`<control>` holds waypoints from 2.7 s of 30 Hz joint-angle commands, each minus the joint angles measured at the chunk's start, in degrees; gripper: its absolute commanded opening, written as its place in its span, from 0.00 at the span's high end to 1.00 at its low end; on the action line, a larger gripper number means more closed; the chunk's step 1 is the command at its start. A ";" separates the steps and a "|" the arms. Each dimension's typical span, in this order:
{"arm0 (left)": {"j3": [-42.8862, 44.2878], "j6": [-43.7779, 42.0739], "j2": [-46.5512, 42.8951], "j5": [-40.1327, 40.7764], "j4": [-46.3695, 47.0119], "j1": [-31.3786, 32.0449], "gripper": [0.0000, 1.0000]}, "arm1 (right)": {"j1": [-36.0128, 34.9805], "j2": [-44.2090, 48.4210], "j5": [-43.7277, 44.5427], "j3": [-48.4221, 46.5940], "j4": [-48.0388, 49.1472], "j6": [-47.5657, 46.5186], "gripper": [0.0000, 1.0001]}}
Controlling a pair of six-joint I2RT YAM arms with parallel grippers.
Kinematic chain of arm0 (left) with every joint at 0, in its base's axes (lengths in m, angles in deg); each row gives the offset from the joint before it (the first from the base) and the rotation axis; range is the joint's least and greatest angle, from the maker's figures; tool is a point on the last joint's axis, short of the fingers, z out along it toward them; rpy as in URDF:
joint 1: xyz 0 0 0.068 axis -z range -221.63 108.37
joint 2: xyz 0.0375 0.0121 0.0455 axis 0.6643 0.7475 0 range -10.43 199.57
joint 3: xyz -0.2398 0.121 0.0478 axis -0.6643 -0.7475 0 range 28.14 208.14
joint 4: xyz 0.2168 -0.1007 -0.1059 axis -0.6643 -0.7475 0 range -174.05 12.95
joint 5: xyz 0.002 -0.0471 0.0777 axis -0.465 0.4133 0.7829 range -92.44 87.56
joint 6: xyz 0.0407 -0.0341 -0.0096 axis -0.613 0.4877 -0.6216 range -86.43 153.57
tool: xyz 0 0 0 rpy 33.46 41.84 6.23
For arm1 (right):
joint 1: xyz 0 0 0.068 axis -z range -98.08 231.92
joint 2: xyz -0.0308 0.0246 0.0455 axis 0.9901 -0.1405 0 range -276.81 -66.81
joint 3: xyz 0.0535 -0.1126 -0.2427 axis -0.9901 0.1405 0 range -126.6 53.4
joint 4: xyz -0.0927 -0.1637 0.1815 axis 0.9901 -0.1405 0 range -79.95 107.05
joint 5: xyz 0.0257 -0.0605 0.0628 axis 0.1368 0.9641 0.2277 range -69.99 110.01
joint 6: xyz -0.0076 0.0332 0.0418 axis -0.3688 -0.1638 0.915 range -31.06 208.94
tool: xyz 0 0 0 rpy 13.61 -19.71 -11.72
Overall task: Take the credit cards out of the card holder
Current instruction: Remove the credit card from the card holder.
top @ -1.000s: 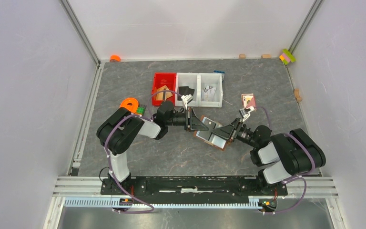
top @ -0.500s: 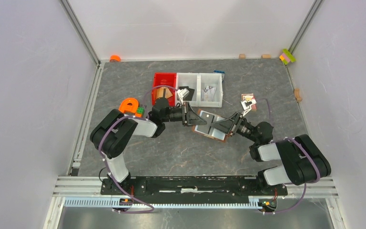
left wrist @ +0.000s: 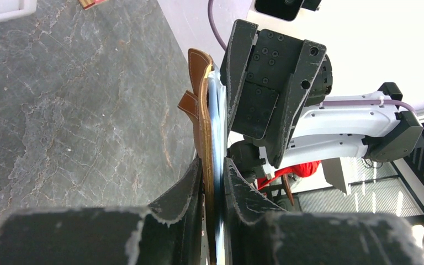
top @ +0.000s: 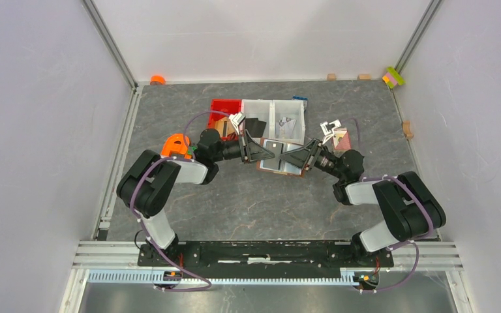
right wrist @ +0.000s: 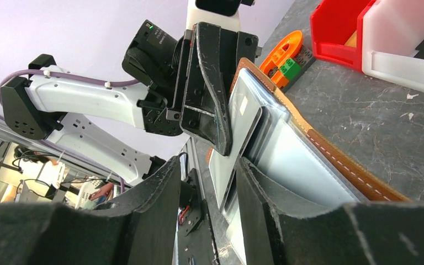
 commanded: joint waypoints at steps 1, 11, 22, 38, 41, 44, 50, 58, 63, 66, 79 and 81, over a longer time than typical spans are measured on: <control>-0.74 -1.72 -0.80 -2.14 -0.07 2.28 0.83 | -2.12 0.82 0.83 -3.05 5.80 0.00 0.55; -0.28 -0.52 0.81 -2.89 2.10 3.21 0.86 | -5.36 -0.40 -0.18 -4.69 3.59 -1.24 0.61; -0.19 -0.82 0.63 -2.85 1.85 3.77 0.83 | -5.62 0.08 0.27 -4.65 -0.12 -2.86 0.90; -4.52 3.42 0.49 -2.23 10.75 0.35 0.63 | -1.62 1.70 1.34 -1.74 -1.97 -2.80 1.00; -4.88 3.50 0.31 -2.23 11.07 0.00 0.64 | -1.00 1.85 1.27 -1.29 -1.81 -2.55 1.00; -4.92 3.61 0.43 -2.31 11.22 -0.16 0.69 | -0.49 1.80 1.29 -0.88 -1.20 -2.09 1.00; -5.32 5.28 1.23 -2.67 13.66 -0.45 0.75 | 1.17 1.49 0.58 0.09 2.16 0.21 1.00; -5.71 6.05 1.32 -2.80 14.94 -0.86 0.81 | 2.81 1.37 0.15 0.86 3.79 1.31 1.00; -5.71 6.05 1.56 -2.83 15.10 -0.87 0.93 | 3.01 1.30 -0.24 1.17 4.48 1.79 1.00; -5.59 6.23 1.78 -2.93 15.47 -0.84 0.98 | 2.85 1.45 -0.80 1.26 4.26 1.54 0.96; -5.60 8.75 2.47 -3.63 19.35 -0.81 0.98 | 1.97 2.13 -0.60 0.17 -5.35 -5.04 0.53; -5.51 8.92 2.63 -3.73 19.52 -0.89 0.98 | 1.16 1.84 -1.16 -0.63 -6.52 -5.70 0.52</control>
